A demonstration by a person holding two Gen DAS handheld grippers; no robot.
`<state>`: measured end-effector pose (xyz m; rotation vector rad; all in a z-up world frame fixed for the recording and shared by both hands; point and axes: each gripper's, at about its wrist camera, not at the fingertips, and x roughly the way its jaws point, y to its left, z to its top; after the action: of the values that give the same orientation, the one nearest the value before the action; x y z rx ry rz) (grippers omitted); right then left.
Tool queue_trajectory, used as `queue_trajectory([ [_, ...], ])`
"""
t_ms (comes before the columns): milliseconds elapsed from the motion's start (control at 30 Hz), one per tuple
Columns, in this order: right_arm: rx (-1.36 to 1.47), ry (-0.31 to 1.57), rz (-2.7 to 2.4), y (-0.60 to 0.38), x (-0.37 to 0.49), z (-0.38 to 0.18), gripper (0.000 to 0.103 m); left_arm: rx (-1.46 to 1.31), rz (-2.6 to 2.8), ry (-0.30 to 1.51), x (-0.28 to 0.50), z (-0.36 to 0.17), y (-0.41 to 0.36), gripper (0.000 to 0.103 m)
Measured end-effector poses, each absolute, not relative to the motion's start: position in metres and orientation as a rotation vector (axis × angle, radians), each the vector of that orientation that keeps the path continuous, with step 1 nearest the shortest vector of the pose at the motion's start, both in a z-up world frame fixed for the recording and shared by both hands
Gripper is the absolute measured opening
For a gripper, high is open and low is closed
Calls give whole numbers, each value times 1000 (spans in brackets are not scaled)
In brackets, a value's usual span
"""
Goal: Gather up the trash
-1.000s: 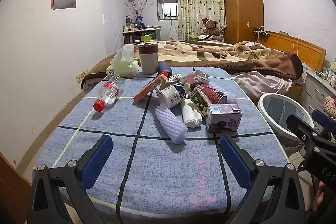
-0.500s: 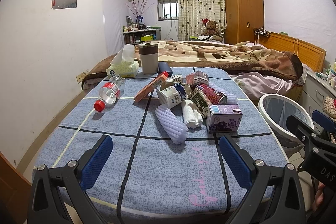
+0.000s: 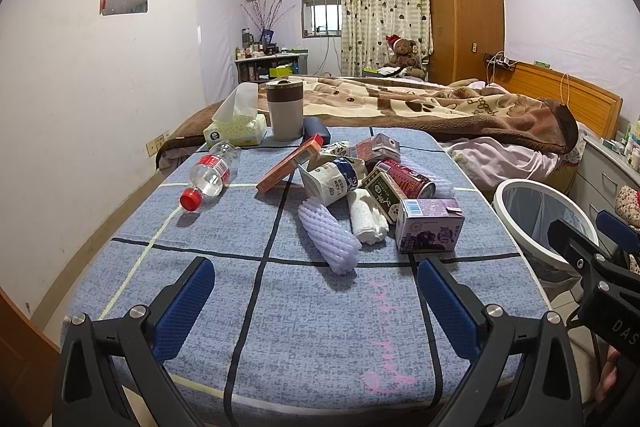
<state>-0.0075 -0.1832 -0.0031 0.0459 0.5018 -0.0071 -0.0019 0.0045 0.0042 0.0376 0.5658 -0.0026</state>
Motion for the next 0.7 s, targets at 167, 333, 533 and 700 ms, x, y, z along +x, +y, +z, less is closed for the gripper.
queue_trajectory([
  [167, 47, 503, -8, -183, -7, -3, 92, 38, -2, 566, -1, 4, 4, 103],
  [333, 45, 501, -7, -183, -7, -3, 92, 35, -1, 566, -2, 4, 5, 103],
  [533, 44, 501, -9, -184, -7, -2, 92, 33, -2, 568, -1, 4, 6, 103],
  [700, 45, 502, -9, -184, -6, -2, 92, 34, -1, 566, -1, 4, 6, 103],
])
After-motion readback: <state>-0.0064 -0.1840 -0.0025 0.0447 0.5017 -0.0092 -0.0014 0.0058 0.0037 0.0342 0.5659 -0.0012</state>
